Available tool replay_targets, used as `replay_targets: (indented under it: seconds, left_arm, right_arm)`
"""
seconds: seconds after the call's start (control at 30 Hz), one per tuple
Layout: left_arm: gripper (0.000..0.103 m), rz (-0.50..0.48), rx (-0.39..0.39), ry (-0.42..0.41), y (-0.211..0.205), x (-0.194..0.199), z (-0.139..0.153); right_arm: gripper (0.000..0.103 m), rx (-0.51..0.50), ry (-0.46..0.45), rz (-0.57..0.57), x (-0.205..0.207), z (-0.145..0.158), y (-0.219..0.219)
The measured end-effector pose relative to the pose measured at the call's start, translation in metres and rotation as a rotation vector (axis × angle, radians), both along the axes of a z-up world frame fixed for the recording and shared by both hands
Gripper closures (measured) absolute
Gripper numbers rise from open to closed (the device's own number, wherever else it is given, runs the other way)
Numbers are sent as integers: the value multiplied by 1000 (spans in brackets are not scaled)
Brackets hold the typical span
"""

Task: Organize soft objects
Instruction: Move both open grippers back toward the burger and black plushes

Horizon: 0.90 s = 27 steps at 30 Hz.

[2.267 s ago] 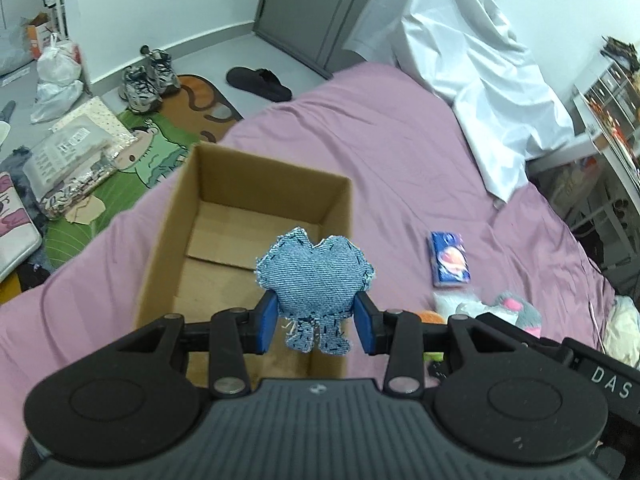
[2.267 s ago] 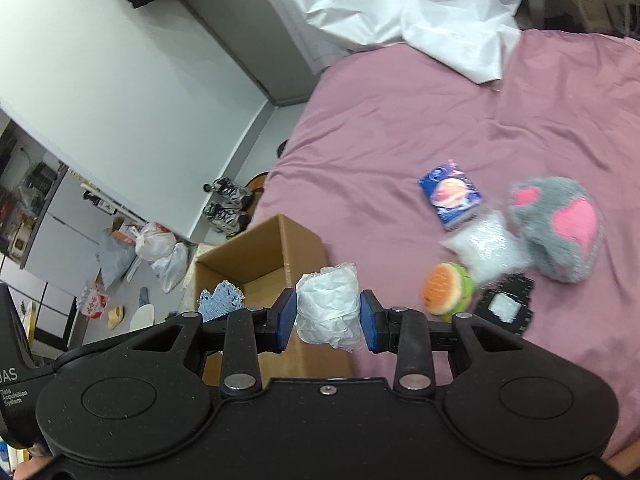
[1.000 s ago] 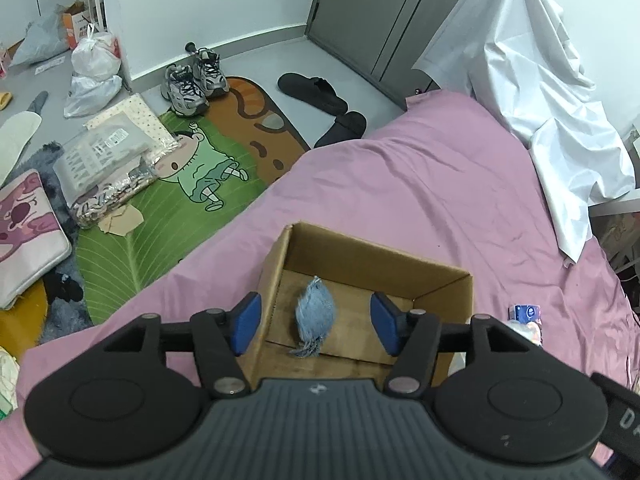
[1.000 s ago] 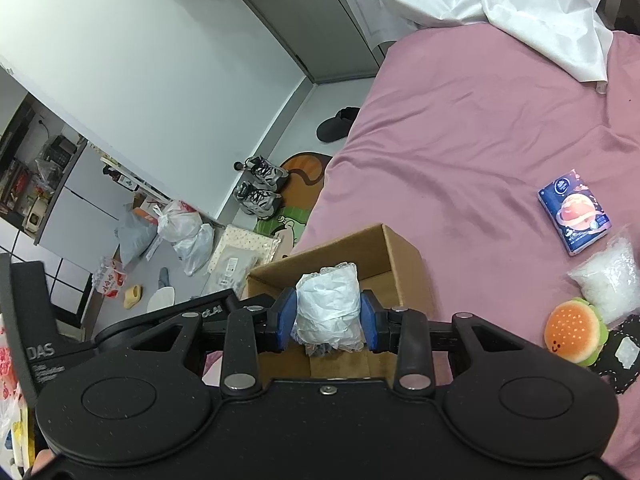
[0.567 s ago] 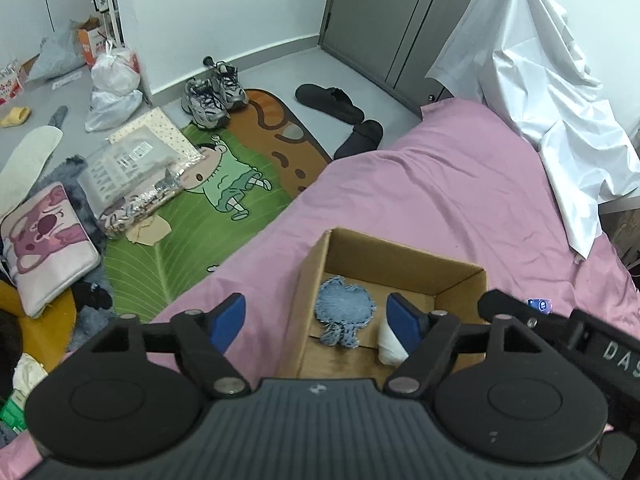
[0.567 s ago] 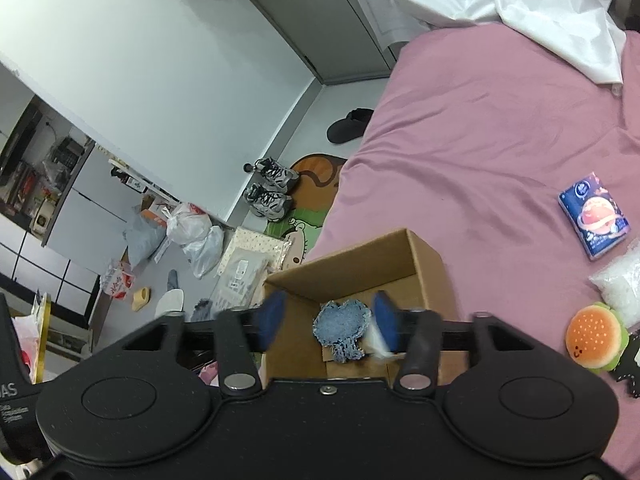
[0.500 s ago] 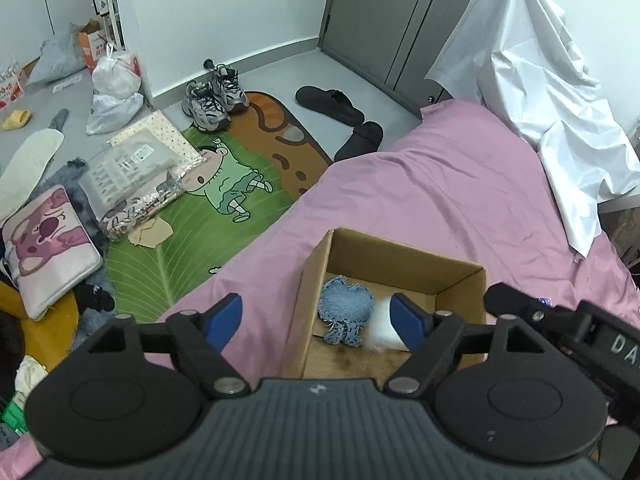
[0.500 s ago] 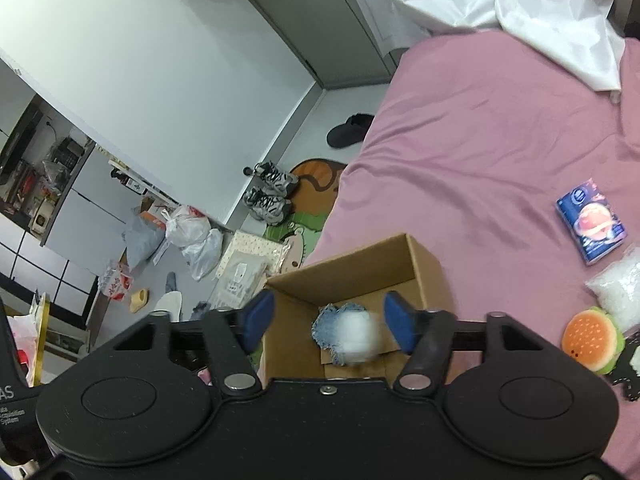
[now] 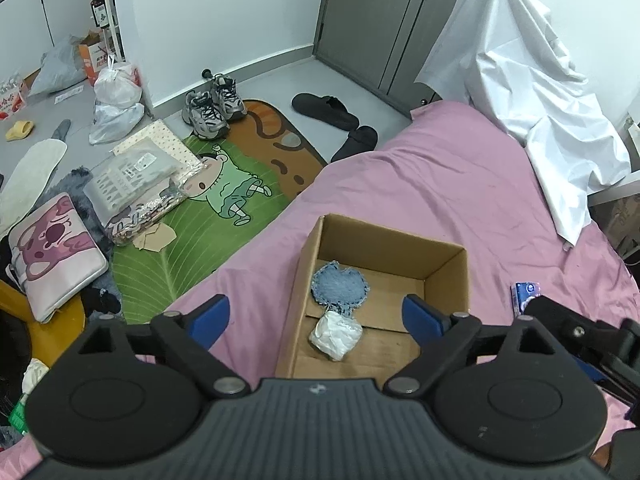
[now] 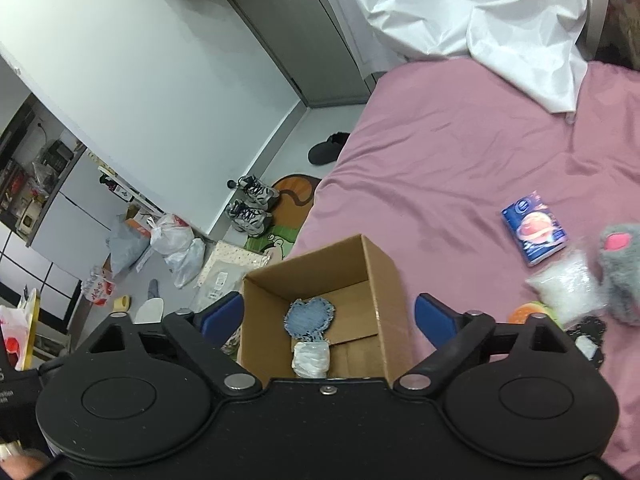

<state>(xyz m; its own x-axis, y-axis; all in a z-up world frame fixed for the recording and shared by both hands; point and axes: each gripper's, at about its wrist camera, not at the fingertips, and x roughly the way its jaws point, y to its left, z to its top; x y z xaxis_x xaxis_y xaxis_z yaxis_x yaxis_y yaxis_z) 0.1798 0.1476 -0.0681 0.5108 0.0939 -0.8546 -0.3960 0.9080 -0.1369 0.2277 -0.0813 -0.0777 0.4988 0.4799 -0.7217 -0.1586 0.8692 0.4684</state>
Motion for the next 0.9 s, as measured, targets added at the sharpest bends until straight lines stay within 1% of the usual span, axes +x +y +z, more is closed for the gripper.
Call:
replay_targets:
  seconds: [0.1,0.2,0.27,0.43,0.63,0.7,0.9]
  left_arm:
    - [0,-4,-1,-21,-5,-6,5]
    - [0,-18,9,-37,-12,-10,8]
    - [0,-21,14,-45,-16,-12,10]
    - [0,-20,-13,-91,-23,-18,17]
    - [0,-23,-5,-150,-38,-25,24]
    - [0,-33,-21,-173,-42,-27,26]
    - [0,-73,-34,-185,-62,-31,28]
  right_arm:
    - [4,-21,-22,7,-6,6,-6]
    - [0,-32,-49,13,-14,12,-15]
    - [0,-31,-60,11,-17,15,-22]
    - [0,-44,-85,4,-25,22,-36]
    - [0,-58,-113,-4,-34,31,-55]
    - [0,-68,-122,-9,-37,33,-62]
    - [0,-74,-132,-38,-43,35,-87]
